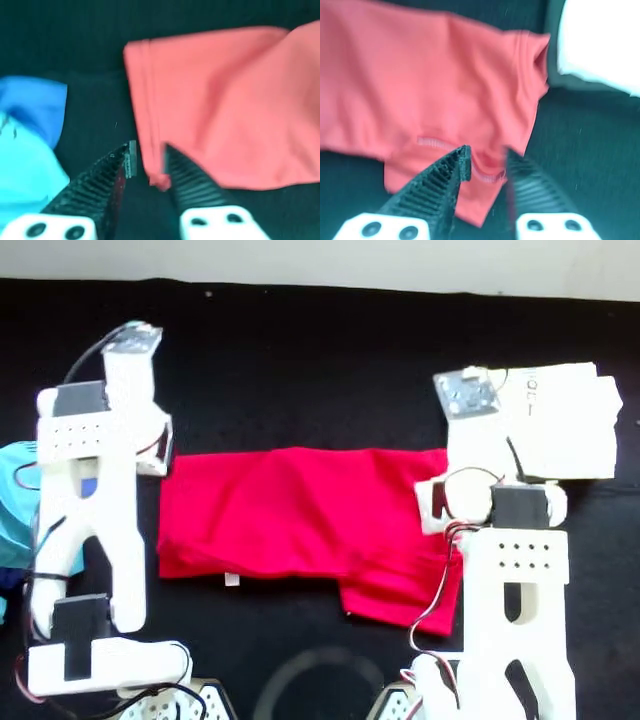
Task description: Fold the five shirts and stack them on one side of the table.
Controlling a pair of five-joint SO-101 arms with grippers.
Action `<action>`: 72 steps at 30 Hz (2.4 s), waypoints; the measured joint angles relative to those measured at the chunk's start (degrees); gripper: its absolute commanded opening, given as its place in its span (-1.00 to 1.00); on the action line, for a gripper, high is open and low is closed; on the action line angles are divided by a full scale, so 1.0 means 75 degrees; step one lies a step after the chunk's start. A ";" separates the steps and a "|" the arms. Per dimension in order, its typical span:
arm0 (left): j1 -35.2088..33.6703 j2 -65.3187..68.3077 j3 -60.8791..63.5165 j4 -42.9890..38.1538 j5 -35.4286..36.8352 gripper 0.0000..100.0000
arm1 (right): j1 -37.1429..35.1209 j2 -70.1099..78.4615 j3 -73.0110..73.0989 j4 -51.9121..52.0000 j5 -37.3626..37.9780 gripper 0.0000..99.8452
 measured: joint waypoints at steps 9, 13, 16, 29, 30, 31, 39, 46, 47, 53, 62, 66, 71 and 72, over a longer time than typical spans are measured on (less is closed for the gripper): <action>0.0821 0.1606 0.0270 -0.1887 0.0000 -0.98 | 0.0000 0.1981 -0.0070 -0.1137 -0.0141 -0.99; 0.0809 0.2895 0.0199 -0.2344 0.0000 -0.98 | 0.0000 0.2895 -0.0070 -0.1735 -0.0141 -0.99; 0.0809 0.3645 -0.0258 -0.2462 0.0000 -0.98 | 0.0000 0.3516 -0.0070 -0.2251 -0.0152 -0.99; 0.0738 0.5732 -0.3071 -0.1911 0.0445 -0.98 | 0.0305 0.5884 -0.0445 -0.3938 -0.0164 -0.99; 0.0692 0.5826 -0.3235 -0.1817 0.0504 -0.98 | 0.0352 0.5978 -0.0551 -0.3938 -0.0164 -0.99; 0.0656 0.5896 -0.3376 -0.1723 0.0621 -0.98 | 0.0375 0.6048 -0.0633 -0.3938 -0.0164 -0.99; 0.0469 0.6166 -0.4220 -0.1418 0.1125 -0.98 | 0.0410 0.6142 -0.0727 -0.3938 -0.0164 -0.99; 0.0422 0.6177 -0.5158 -0.0469 0.1137 -0.98 | 0.0410 0.6154 -0.1453 -0.3540 -0.0164 -0.99; 0.0422 0.6166 -0.5333 -0.0281 0.1137 -0.98 | 0.0410 0.6154 -0.1582 -0.3423 -0.0164 -0.99; 0.0457 0.6224 -0.5744 -0.0082 0.1137 -0.98 | -0.0035 0.6283 -0.2004 -0.3235 -0.0164 -0.99; 0.0176 0.7267 -0.6084 -0.0949 0.1149 -0.98 | -0.0059 0.7936 -0.2579 -0.3446 -0.0141 -0.99; -0.0117 0.7654 -0.6552 -0.0938 0.1149 -0.98 | 0.0059 0.8522 -0.3423 -0.3446 -0.0141 -0.99; -0.0316 0.7924 -0.6857 -0.0938 0.0856 -0.98 | -0.0047 0.9354 -0.4618 -0.3329 -0.0141 -0.99; -0.0328 0.7936 -0.6881 -0.0914 0.0821 -0.98 | -0.0094 0.9541 -0.4923 -0.3188 -0.0141 -0.99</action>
